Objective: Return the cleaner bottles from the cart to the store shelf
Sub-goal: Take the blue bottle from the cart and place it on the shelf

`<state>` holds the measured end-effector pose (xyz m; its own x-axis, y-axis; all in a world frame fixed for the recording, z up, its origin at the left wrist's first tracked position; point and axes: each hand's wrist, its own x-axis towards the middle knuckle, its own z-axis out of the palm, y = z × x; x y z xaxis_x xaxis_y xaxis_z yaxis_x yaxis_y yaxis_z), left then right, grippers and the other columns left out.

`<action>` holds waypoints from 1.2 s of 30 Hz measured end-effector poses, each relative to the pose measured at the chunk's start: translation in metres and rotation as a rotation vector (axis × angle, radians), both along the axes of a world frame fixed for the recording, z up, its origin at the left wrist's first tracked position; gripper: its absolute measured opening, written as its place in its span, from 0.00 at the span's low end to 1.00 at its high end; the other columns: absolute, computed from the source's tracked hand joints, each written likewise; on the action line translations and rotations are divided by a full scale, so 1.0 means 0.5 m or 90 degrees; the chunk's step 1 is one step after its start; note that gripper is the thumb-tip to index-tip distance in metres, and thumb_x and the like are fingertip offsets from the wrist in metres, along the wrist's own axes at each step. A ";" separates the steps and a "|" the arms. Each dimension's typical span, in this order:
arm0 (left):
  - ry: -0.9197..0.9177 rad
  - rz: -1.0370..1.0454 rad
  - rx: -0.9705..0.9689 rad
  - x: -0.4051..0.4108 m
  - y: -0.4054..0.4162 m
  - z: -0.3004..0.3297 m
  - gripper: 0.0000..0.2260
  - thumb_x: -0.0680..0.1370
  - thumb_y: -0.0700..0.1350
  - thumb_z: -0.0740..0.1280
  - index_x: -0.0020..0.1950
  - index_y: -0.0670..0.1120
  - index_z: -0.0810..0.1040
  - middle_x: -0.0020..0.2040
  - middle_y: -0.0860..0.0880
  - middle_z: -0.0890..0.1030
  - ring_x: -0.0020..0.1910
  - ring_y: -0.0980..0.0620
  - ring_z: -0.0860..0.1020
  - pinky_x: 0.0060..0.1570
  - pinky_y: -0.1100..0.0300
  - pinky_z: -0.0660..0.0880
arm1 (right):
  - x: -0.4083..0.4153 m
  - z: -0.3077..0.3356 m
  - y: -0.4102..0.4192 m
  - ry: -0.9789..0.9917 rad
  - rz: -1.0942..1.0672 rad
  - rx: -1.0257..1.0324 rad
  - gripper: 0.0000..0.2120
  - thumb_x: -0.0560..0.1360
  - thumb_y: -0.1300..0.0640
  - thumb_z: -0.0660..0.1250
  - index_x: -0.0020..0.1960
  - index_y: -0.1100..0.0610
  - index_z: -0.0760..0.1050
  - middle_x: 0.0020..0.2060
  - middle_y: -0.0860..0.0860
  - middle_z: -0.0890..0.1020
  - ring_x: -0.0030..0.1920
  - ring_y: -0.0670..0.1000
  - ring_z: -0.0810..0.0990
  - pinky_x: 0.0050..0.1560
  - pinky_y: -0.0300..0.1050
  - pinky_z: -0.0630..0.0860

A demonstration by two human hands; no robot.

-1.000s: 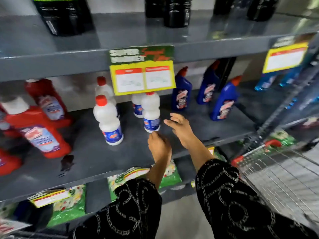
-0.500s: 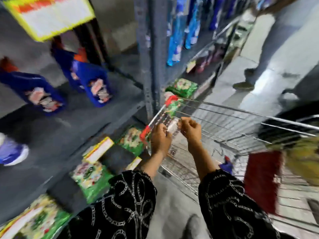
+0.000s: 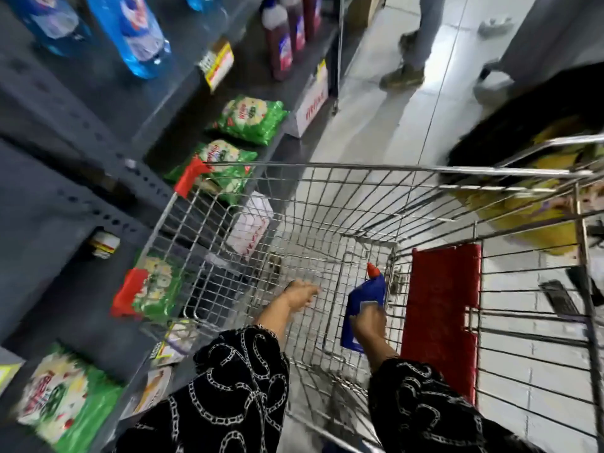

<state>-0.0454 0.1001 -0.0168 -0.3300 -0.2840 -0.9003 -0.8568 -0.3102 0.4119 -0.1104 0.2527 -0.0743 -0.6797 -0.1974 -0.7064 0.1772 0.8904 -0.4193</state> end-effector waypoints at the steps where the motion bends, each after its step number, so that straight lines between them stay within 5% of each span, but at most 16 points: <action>1: -0.009 0.015 -0.007 0.001 0.002 -0.019 0.21 0.78 0.43 0.59 0.70 0.37 0.64 0.56 0.41 0.78 0.52 0.44 0.79 0.51 0.53 0.78 | 0.008 0.000 -0.009 0.013 -0.006 -0.014 0.33 0.72 0.54 0.67 0.73 0.59 0.60 0.68 0.61 0.71 0.66 0.60 0.71 0.65 0.49 0.70; 2: -0.021 0.028 -0.016 0.002 0.006 -0.024 0.21 0.78 0.43 0.59 0.68 0.36 0.66 0.59 0.38 0.78 0.57 0.41 0.78 0.56 0.52 0.76 | 0.014 0.011 -0.018 0.026 0.001 -0.026 0.39 0.70 0.53 0.70 0.75 0.60 0.55 0.70 0.62 0.67 0.68 0.61 0.69 0.67 0.51 0.68; 5: -0.042 0.025 -0.017 -0.020 0.030 -0.073 0.07 0.77 0.44 0.60 0.51 0.42 0.73 0.39 0.45 0.75 0.35 0.53 0.73 0.34 0.65 0.72 | 0.012 -0.010 -0.035 0.059 -0.021 -0.008 0.43 0.72 0.54 0.69 0.77 0.57 0.45 0.74 0.64 0.58 0.72 0.63 0.61 0.71 0.56 0.62; 6: -0.057 0.025 -0.024 -0.021 0.036 -0.079 0.05 0.77 0.44 0.60 0.48 0.44 0.73 0.37 0.48 0.74 0.34 0.55 0.70 0.32 0.66 0.70 | 0.015 -0.023 -0.040 0.092 -0.053 -0.035 0.40 0.73 0.56 0.66 0.77 0.52 0.46 0.74 0.62 0.58 0.72 0.62 0.62 0.71 0.56 0.63; 9: -0.055 0.054 0.002 -0.019 0.054 -0.113 0.08 0.78 0.46 0.59 0.44 0.45 0.75 0.42 0.49 0.76 0.43 0.52 0.73 0.50 0.59 0.73 | 0.004 -0.061 -0.049 0.125 -0.120 -0.037 0.24 0.72 0.51 0.64 0.66 0.46 0.62 0.68 0.56 0.71 0.63 0.56 0.72 0.60 0.44 0.71; 14: -0.016 0.124 0.059 -0.026 0.065 -0.114 0.14 0.79 0.44 0.57 0.33 0.49 0.72 0.30 0.52 0.75 0.32 0.56 0.67 0.35 0.63 0.63 | 0.001 -0.079 -0.071 0.005 -0.028 -0.006 0.42 0.50 0.38 0.73 0.61 0.50 0.68 0.50 0.53 0.80 0.50 0.58 0.80 0.51 0.50 0.78; 17: -0.008 0.183 0.066 -0.014 0.060 -0.119 0.16 0.81 0.47 0.55 0.34 0.49 0.72 0.28 0.53 0.76 0.31 0.56 0.70 0.36 0.63 0.67 | 0.006 -0.075 -0.059 -0.102 -0.134 -0.126 0.37 0.51 0.41 0.74 0.57 0.52 0.71 0.48 0.53 0.82 0.47 0.55 0.80 0.46 0.45 0.77; 21: 0.016 0.112 0.112 0.002 0.042 -0.091 0.15 0.80 0.52 0.55 0.45 0.48 0.79 0.42 0.50 0.80 0.49 0.50 0.77 0.61 0.53 0.71 | 0.004 -0.054 -0.036 -0.311 -0.356 -0.375 0.14 0.66 0.57 0.72 0.50 0.59 0.77 0.43 0.56 0.82 0.42 0.55 0.79 0.38 0.43 0.74; 24: 0.082 0.039 0.142 -0.011 0.034 -0.035 0.16 0.80 0.51 0.58 0.51 0.44 0.81 0.42 0.50 0.84 0.45 0.52 0.81 0.51 0.59 0.77 | 0.005 -0.043 -0.027 -0.487 -0.437 -0.474 0.24 0.66 0.45 0.71 0.53 0.62 0.78 0.40 0.58 0.82 0.36 0.56 0.80 0.40 0.47 0.77; 27: 0.151 0.029 0.061 -0.017 0.037 0.019 0.04 0.77 0.42 0.64 0.46 0.44 0.78 0.41 0.45 0.81 0.40 0.50 0.78 0.37 0.66 0.79 | -0.022 0.018 -0.033 -0.589 -0.382 -0.574 0.21 0.64 0.43 0.71 0.48 0.59 0.80 0.37 0.55 0.84 0.36 0.53 0.82 0.43 0.46 0.77; 28: 0.168 0.031 0.023 -0.012 0.036 0.036 0.04 0.75 0.41 0.67 0.48 0.43 0.76 0.46 0.42 0.80 0.44 0.48 0.78 0.38 0.65 0.78 | -0.032 0.042 -0.036 -0.601 -0.351 -0.590 0.21 0.67 0.43 0.68 0.49 0.59 0.81 0.39 0.55 0.85 0.38 0.54 0.82 0.46 0.47 0.76; 30: 0.183 0.008 0.060 0.005 0.022 0.054 0.20 0.72 0.45 0.71 0.61 0.42 0.71 0.58 0.40 0.79 0.54 0.43 0.78 0.49 0.55 0.77 | -0.048 0.089 -0.045 -0.631 -0.308 -0.597 0.25 0.72 0.43 0.63 0.57 0.62 0.78 0.46 0.58 0.84 0.46 0.57 0.81 0.55 0.52 0.75; 32: 0.152 -0.099 0.140 0.027 0.008 0.096 0.27 0.68 0.48 0.74 0.64 0.45 0.71 0.58 0.43 0.80 0.57 0.42 0.78 0.55 0.48 0.75 | -0.058 0.134 -0.054 -0.619 -0.321 -0.591 0.25 0.69 0.43 0.67 0.55 0.63 0.77 0.44 0.59 0.84 0.45 0.57 0.81 0.54 0.52 0.77; 36: 0.132 -0.232 0.261 0.084 0.001 0.183 0.11 0.70 0.36 0.71 0.50 0.47 0.78 0.42 0.51 0.85 0.44 0.50 0.83 0.50 0.52 0.80 | -0.071 0.229 -0.067 -0.588 -0.340 -0.662 0.23 0.69 0.44 0.67 0.51 0.63 0.79 0.41 0.60 0.84 0.42 0.58 0.83 0.50 0.52 0.80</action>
